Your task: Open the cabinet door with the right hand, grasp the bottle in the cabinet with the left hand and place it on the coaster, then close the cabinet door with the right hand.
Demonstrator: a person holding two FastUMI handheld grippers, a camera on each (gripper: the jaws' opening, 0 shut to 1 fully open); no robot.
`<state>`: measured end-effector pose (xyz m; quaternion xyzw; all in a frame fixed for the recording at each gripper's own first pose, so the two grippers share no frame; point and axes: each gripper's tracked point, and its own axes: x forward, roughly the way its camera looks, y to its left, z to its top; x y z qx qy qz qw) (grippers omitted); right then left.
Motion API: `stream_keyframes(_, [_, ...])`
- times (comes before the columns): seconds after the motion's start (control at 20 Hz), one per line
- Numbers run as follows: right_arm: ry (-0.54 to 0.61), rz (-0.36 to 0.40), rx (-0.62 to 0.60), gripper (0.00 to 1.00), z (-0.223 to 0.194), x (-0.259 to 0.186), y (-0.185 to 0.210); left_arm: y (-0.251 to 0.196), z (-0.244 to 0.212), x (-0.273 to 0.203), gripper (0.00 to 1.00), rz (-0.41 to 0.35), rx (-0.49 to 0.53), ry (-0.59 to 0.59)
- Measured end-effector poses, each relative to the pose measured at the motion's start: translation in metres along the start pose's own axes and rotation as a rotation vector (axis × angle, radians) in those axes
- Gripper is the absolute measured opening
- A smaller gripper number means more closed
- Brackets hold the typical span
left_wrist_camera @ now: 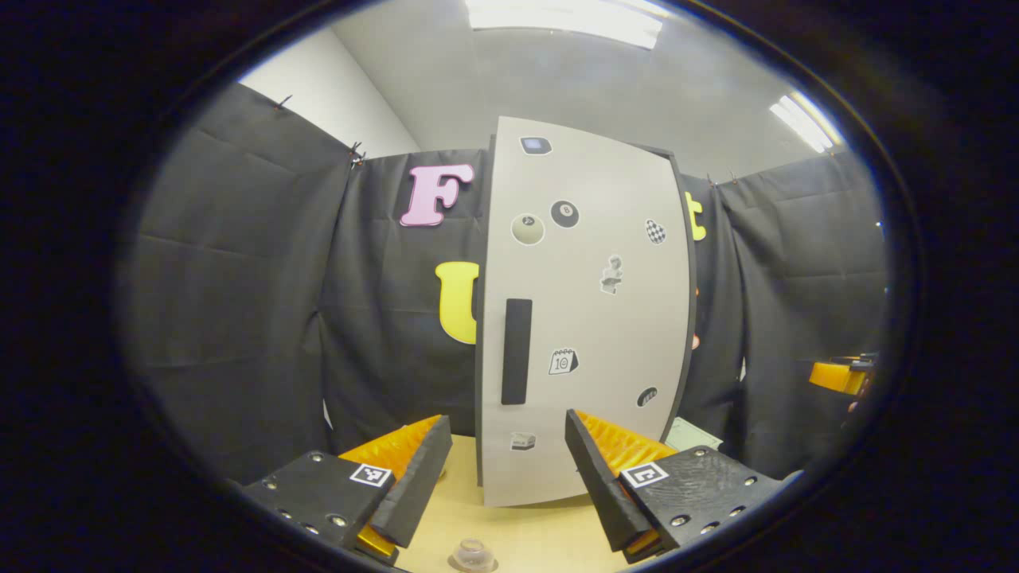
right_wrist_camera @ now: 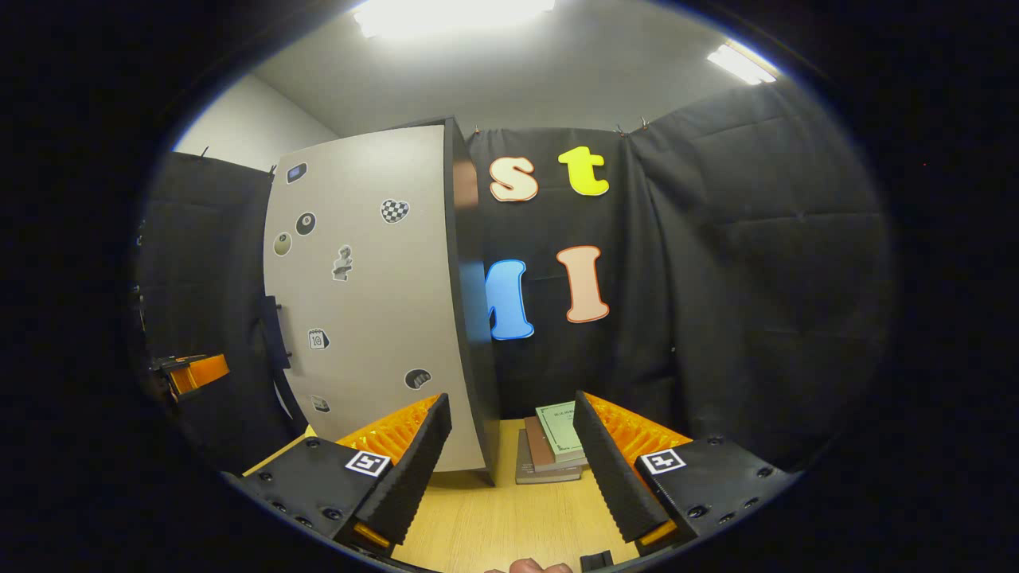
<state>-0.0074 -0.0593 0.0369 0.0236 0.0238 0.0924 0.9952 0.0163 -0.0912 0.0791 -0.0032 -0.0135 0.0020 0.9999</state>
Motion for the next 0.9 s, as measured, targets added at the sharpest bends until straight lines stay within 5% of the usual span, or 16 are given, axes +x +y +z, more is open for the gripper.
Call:
stream_keyframes(0.5, [0.003, 0.008, -0.005, 0.98, -0.006, 0.029, 0.014, 0.005, 0.006, 0.021, 0.89, -0.034, -0.015, -0.024])
stream_keyframes(0.9, [0.016, -0.030, 0.001, 0.98, -0.013, 0.057, 0.037, 0.059, -0.013, 0.029, 0.86, -0.002, 0.011, 0.014])
